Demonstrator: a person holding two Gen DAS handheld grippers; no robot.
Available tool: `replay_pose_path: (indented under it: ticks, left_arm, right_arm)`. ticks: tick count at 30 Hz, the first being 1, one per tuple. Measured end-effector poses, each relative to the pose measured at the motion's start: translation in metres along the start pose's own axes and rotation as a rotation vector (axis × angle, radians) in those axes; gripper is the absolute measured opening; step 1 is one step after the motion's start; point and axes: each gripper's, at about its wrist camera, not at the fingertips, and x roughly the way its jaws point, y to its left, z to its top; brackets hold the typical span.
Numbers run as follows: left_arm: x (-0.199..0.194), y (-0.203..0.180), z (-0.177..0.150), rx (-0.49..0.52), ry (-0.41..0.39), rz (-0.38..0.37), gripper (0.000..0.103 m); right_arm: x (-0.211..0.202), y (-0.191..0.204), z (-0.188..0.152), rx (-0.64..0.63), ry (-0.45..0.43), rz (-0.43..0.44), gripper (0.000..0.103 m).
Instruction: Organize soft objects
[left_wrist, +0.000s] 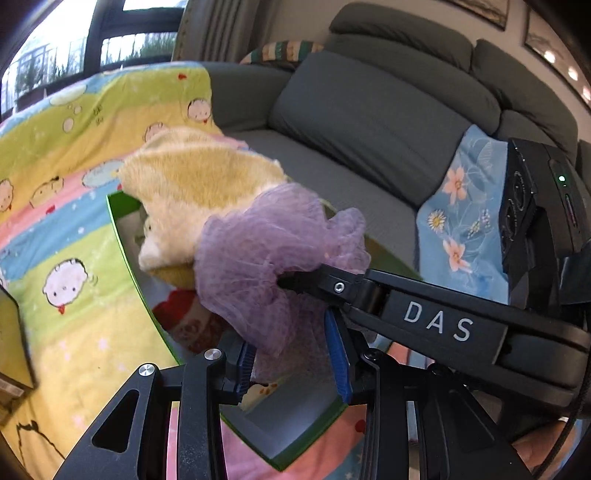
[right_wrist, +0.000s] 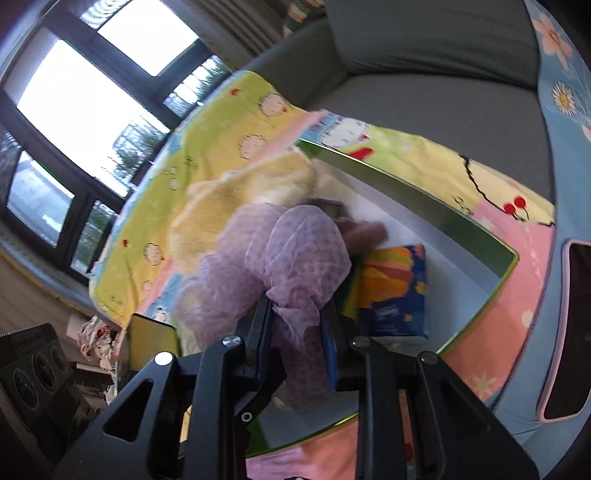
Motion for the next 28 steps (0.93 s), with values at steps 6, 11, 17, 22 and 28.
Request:
replay_pose_path:
  ticks: [6,11,17,22,28]
  left_arm:
    - [-0.002,0.002,-0.001,-0.026,-0.002,-0.002,0.041]
    - [-0.025,-0.001,0.0,-0.023,-0.047,0.034,0.078]
    - [-0.053,-0.004,0.001,-0.016,-0.095,0.08,0.084]
    - [-0.071,-0.002,-0.003,-0.008,-0.119,0.128,0.087]
    - [-0.077,0.006,-0.007,-0.032,-0.12,0.146,0.087]
  right_arm:
    - [-0.002,-0.003,0.0,-0.01,-0.016,-0.037,0.048]
    - [-0.022,0.002,0.0,-0.036,-0.083,-0.033,0.071]
    - [-0.052,0.017,0.0,-0.101,-0.17,-0.012,0.09]
    - [-0.064,0.029,-0.004,-0.153,-0.21,-0.041,0.099]
    - [-0.065,0.038,-0.009,-0.185,-0.219,-0.088,0.101]
